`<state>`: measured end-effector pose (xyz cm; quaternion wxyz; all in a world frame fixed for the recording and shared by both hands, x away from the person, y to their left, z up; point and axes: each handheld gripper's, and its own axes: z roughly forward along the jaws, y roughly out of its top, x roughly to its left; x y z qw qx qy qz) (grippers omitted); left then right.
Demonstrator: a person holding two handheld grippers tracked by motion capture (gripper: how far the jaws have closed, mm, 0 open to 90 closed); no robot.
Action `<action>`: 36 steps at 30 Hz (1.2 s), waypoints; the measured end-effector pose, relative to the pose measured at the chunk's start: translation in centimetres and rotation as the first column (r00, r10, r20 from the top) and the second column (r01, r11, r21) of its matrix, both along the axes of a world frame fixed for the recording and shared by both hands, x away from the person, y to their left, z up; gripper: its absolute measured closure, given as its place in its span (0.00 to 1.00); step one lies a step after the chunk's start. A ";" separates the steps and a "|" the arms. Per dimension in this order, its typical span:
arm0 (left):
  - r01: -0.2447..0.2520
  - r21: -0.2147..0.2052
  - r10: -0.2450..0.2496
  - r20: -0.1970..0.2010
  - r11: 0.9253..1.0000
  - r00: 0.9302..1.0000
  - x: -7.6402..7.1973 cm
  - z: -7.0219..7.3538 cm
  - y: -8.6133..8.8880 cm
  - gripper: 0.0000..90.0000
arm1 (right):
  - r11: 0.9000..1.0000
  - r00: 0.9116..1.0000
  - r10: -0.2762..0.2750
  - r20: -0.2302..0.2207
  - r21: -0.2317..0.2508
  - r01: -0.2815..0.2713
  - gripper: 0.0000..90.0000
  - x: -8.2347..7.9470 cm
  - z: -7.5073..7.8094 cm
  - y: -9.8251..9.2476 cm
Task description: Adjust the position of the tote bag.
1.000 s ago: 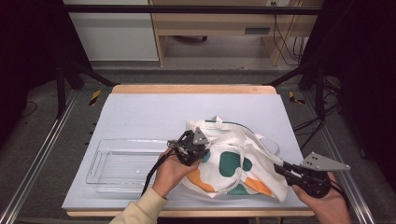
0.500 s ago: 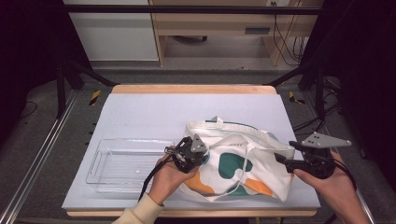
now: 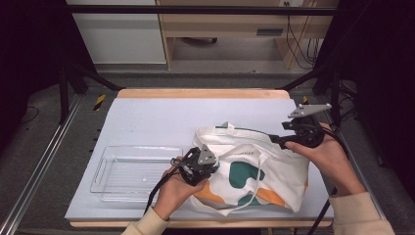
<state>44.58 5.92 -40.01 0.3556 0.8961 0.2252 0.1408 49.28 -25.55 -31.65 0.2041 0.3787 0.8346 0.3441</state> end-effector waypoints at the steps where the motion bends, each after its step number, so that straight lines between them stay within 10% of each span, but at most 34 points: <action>1: 0.003 0.001 -0.003 0.001 1.000 1.000 0.0 0.0 0.0 0.98 | 1.000 1.000 0.003 -0.015 -0.012 -0.003 0.44 0.7 -0.2 0.3; 10: 0.010 -0.014 -0.010 0.002 1.000 1.000 -0.7 -0.2 0.5 0.98 | 0.996 0.990 -0.061 -0.131 -0.076 0.051 0.58 4.4 -2.5 0.7; 36: 0.023 -0.013 -0.023 0.002 1.000 1.000 -1.6 0.4 0.9 0.98 | 0.990 0.970 -0.138 -0.201 -0.068 0.127 0.67 1.1 -4.6 -1.5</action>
